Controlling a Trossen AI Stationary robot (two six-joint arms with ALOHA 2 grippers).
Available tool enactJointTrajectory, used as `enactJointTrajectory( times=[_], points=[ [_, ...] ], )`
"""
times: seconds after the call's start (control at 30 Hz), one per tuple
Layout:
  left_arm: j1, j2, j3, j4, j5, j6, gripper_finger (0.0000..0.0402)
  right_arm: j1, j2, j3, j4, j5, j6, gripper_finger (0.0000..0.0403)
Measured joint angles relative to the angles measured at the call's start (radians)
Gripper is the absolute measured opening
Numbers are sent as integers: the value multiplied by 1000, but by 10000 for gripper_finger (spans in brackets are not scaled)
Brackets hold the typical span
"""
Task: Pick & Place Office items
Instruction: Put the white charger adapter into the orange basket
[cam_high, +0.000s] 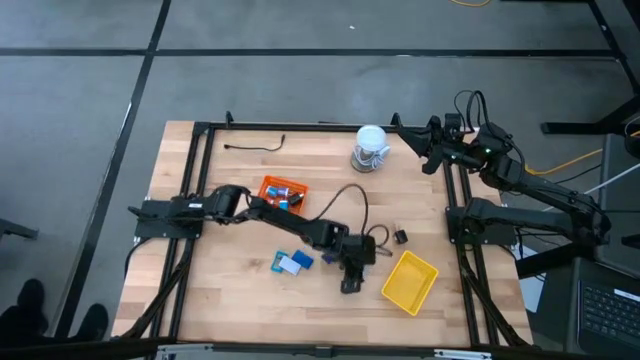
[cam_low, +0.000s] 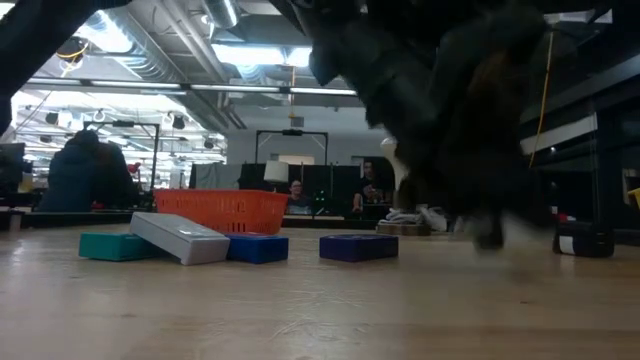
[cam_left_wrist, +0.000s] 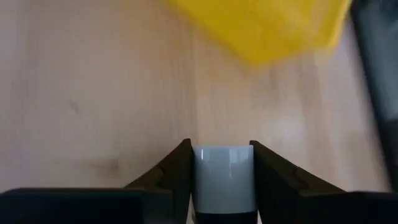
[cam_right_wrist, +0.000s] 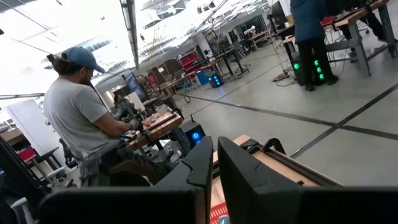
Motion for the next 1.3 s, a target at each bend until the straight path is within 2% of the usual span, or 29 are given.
enactJointTrajectory(
  times=[0.3, 0.5, 0.67, 0.73, 0.87, 0.97, 1.07, 1.3],
  points=[
    [200, -98, 3, 211, 58, -96, 122, -2, -1, 0, 92, -2, -12, 31],
    [359, -135, 2, 157, 96, -77, 122, -5, -3, 0, 171, -15, -2, 31],
    [466, -190, 5, 163, 181, -56, 122, -6, -4, 0, 196, -70, 24, 31],
    [495, -218, 2, 148, 210, -36, 122, -6, -4, 0, 195, -97, 25, 31],
    [502, -348, -52, 106, 198, 20, 122, -6, -5, 0, 195, -144, 29, 31],
    [468, -480, -141, 58, 120, 64, 122, -13, -5, 0, 195, -186, 29, 31],
    [431, -620, -286, 17, 10, 70, 122, -33, -6, 0, 192, -217, 24, 31],
    [375, -1004, -827, -21, -246, -185, 122, -70, -6, 0, 185, -250, 21, 31]
  ],
)
